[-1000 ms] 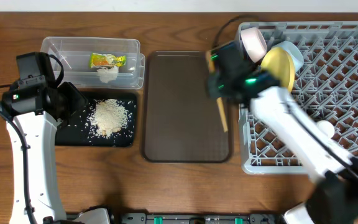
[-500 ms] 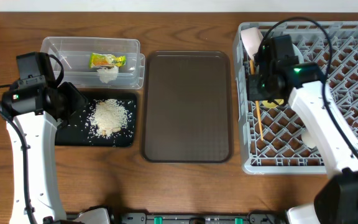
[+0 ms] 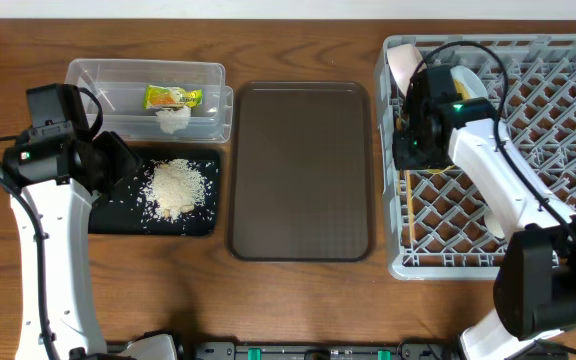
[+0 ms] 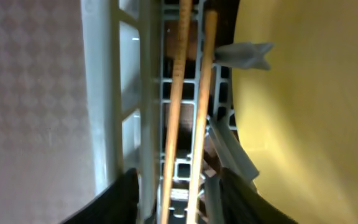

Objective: Sort waste into correct bins and load items into the dishwasher rack

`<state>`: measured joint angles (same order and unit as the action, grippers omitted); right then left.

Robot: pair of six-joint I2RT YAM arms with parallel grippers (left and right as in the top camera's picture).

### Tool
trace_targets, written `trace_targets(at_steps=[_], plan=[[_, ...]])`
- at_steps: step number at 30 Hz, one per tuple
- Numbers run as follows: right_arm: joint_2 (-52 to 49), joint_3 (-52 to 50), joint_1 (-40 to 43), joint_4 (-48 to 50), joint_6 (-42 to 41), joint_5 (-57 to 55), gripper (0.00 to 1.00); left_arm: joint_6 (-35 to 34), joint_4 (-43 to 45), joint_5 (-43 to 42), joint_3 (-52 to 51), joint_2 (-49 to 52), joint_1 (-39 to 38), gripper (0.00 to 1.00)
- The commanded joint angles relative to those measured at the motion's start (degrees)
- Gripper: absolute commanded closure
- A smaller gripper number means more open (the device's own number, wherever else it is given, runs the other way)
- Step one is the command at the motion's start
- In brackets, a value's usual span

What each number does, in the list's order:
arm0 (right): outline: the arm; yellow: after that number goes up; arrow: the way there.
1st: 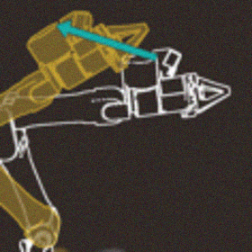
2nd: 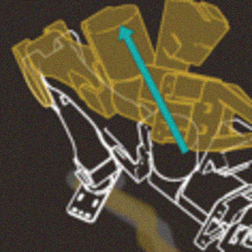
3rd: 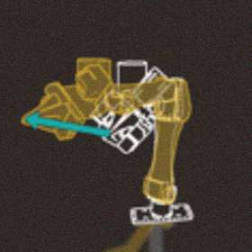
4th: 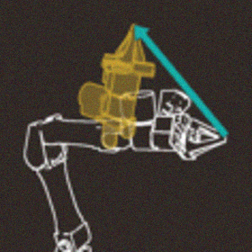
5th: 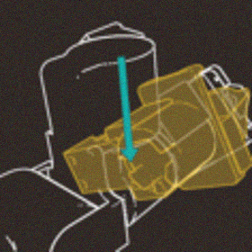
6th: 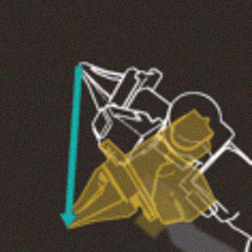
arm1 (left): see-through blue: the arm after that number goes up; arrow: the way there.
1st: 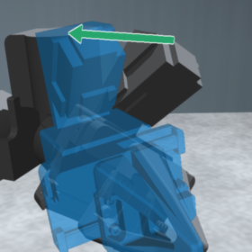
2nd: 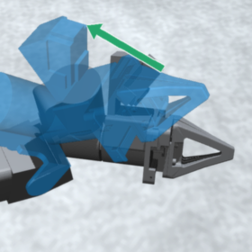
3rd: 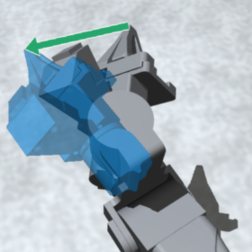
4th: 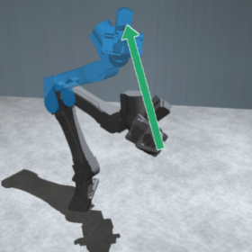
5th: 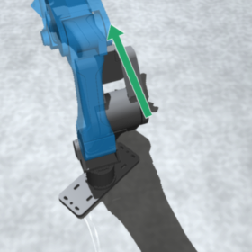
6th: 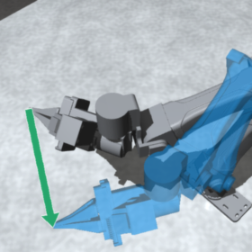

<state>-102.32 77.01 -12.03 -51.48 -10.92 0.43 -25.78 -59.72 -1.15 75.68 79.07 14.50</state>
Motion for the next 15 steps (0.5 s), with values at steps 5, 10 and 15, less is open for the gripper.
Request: trace_targets(at_steps=[5, 10, 15], plan=[[0.59, 0.13, -0.37, 1.36, 0.33, 3.76, 0.38, 2.69, 1.92, 0.09, 0.39, -0.09, -5.20, 0.26], [2.12, 0.13, -0.39, 3.13, 1.57, 4.81, 0.38, 7.21, 3.76, 0.13, 0.39, -0.09, -11.85, 0.23], [6.40, 0.13, -0.35, 5.03, 1.81, 4.96, 0.43, 8.39, 3.72, 0.31, 0.39, -0.09, -15.19, 0.22]])
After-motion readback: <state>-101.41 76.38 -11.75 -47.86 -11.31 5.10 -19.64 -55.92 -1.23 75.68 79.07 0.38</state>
